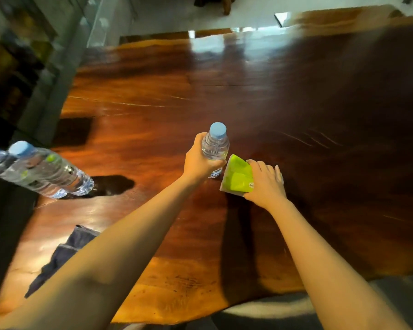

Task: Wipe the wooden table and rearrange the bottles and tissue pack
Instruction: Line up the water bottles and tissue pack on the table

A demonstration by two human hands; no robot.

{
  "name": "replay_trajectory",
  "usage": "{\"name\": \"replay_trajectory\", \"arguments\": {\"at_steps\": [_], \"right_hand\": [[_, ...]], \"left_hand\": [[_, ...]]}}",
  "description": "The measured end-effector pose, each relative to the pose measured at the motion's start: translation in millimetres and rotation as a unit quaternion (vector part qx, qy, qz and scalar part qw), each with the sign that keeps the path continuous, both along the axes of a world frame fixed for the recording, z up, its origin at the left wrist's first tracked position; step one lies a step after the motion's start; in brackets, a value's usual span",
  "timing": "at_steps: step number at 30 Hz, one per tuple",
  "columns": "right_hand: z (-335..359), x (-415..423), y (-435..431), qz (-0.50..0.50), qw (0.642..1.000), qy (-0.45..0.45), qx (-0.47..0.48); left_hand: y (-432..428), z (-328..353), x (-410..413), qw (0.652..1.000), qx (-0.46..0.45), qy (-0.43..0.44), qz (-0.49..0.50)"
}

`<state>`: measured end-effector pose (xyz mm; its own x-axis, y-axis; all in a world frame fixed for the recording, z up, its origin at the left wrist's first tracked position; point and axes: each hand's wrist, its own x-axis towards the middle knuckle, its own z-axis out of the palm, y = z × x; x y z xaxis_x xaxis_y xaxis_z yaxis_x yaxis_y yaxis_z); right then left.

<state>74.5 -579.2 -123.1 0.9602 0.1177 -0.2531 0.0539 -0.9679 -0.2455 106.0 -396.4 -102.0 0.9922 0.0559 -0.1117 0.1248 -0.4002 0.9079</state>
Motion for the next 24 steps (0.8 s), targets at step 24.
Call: {"name": "replay_trajectory", "arguments": {"at_steps": [24], "right_hand": [[3.8, 33.4, 243.5, 0.188, 0.982, -0.008, 0.003]], "left_hand": [[245.7, -1.1, -46.9, 0.961, 0.007, 0.014, 0.276]]}}
